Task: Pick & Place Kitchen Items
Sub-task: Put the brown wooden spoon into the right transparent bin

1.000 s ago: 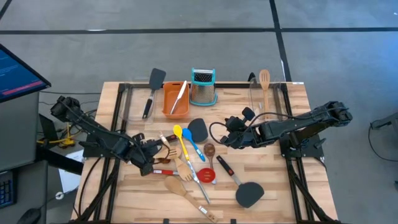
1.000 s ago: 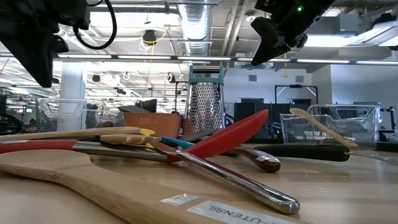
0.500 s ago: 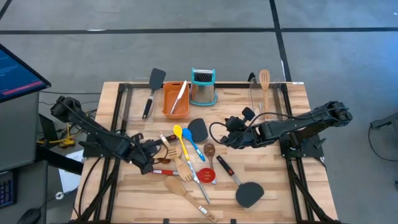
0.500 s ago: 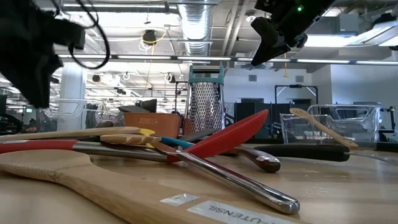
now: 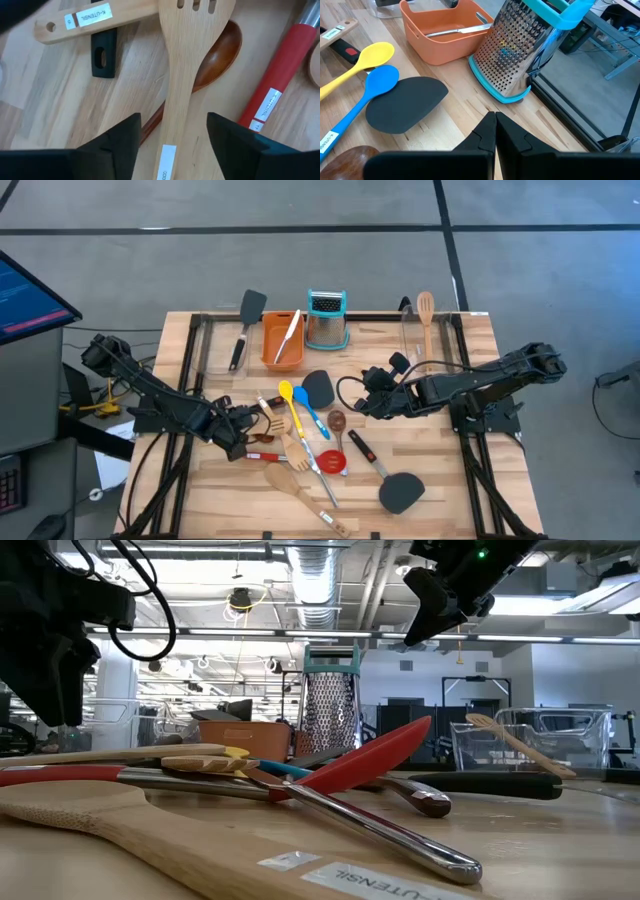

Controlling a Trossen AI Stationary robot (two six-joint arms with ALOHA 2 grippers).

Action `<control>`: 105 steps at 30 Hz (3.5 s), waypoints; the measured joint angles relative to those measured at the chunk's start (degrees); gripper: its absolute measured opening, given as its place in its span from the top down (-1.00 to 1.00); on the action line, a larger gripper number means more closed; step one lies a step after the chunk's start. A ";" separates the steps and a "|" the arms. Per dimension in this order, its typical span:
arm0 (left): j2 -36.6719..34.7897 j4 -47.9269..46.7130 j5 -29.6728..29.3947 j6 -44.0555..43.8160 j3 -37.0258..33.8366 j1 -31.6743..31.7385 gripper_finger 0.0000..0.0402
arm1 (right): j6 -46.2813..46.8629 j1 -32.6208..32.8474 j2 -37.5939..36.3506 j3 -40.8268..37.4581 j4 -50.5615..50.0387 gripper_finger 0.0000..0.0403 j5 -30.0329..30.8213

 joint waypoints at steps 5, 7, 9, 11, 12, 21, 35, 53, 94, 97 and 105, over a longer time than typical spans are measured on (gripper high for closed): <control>0.00 5.29 1.57 -0.06 -4.65 0.02 -0.08 | 0.00 0.00 0.00 0.00 -0.01 1.00 0.00; 0.01 7.06 3.06 -0.12 -6.50 0.02 -0.05 | 0.00 0.00 0.00 0.00 0.00 1.00 0.00; 0.01 8.08 4.01 -0.26 -8.00 0.02 -0.03 | 0.00 0.00 0.00 0.00 0.00 1.00 0.00; 0.02 8.74 4.24 -0.28 -8.96 0.02 -0.01 | 0.00 0.00 0.00 0.00 -0.01 1.00 0.00; 0.01 9.02 4.15 -0.27 -9.35 0.02 0.00 | 0.00 0.00 0.00 0.00 -0.02 1.00 0.02; -0.11 11.40 1.94 -0.25 -11.10 0.00 0.05 | 0.00 0.00 0.00 0.00 0.00 1.00 0.02; -0.03 15.09 1.96 -0.37 -12.27 0.02 0.41 | 0.00 0.00 0.00 0.00 -0.02 1.00 0.02; -0.81 15.05 5.43 -2.75 -12.28 0.02 0.79 | 0.00 0.00 0.00 0.00 0.00 1.00 0.02; -29.89 45.47 -9.99 40.78 -12.18 12.92 0.81 | -14.70 0.05 0.00 0.00 17.22 1.00 -10.74; -28.88 50.84 -5.69 45.44 -12.16 17.10 0.81 | -23.94 -0.40 0.00 0.00 25.42 1.00 -17.81; -23.96 63.56 8.62 50.30 -12.14 26.00 0.81 | -31.41 -5.31 0.00 0.04 42.82 1.00 -41.92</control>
